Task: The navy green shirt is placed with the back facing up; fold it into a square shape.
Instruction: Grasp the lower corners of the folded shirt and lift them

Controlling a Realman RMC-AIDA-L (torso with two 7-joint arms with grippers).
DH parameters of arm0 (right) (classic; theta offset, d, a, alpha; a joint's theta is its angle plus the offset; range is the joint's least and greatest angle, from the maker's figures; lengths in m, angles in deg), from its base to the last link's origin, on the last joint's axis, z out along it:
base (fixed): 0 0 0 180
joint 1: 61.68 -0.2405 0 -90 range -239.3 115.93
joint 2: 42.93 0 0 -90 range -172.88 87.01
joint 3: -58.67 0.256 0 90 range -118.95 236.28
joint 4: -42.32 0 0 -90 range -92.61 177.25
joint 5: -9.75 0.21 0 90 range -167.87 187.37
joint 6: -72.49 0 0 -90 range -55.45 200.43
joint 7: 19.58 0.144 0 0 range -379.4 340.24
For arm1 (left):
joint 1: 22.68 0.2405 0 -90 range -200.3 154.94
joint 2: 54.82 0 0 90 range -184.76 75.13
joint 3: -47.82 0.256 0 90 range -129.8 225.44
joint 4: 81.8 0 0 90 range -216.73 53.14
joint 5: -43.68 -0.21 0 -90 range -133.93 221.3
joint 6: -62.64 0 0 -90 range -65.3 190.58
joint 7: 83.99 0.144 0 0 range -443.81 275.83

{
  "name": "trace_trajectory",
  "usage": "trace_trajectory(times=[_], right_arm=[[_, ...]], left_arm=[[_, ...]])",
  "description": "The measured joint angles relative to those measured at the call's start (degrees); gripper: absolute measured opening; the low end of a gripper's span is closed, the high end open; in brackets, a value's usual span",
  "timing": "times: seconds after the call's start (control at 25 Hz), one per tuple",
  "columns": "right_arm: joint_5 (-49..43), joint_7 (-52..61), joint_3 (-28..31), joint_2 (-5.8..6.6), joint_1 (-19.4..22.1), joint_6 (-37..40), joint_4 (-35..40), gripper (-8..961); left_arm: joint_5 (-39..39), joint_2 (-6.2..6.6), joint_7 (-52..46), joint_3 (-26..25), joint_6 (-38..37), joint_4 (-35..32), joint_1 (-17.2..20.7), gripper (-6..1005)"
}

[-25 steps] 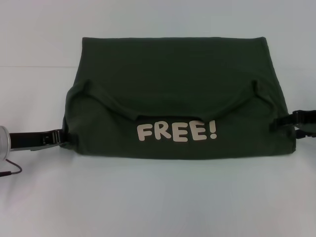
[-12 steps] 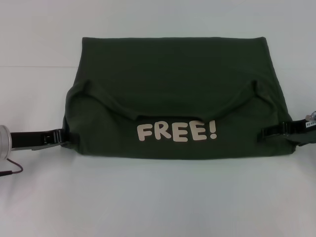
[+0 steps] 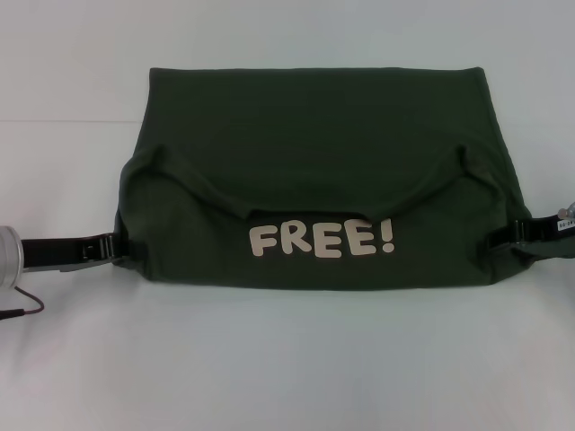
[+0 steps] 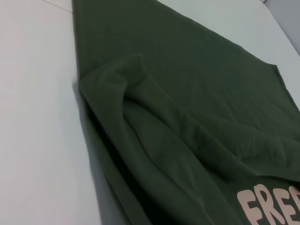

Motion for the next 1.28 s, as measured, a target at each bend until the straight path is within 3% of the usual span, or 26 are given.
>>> trace_trajectory(times=[0.28,0.72,1.08,1.28], right_arm=[[-0.02,0.02,-0.04,0.15,0.07,0.00,-0.27,498],[-0.02,-0.30,0.07,1.00,0.61,1.18,-0.05,66],[3.48,-8.95,1.45,4.64,3.69,17.05,0.29,53],[3.92,-15.04,1.54,4.59,6.59,26.39,0.82,53]], left_arm=[[0.00,0.06,0.00,-0.10,0.05,0.00,-0.02,32],[-0.09,0.55,-1.08,-0.18,-0.54,0.00,-0.05,32],[-1.71,4.39,-5.34,-3.48,-15.62,-0.45,0.79,32],[-7.44,5.31,-5.70,-10.15,-26.88,-1.76,2.11,32]])
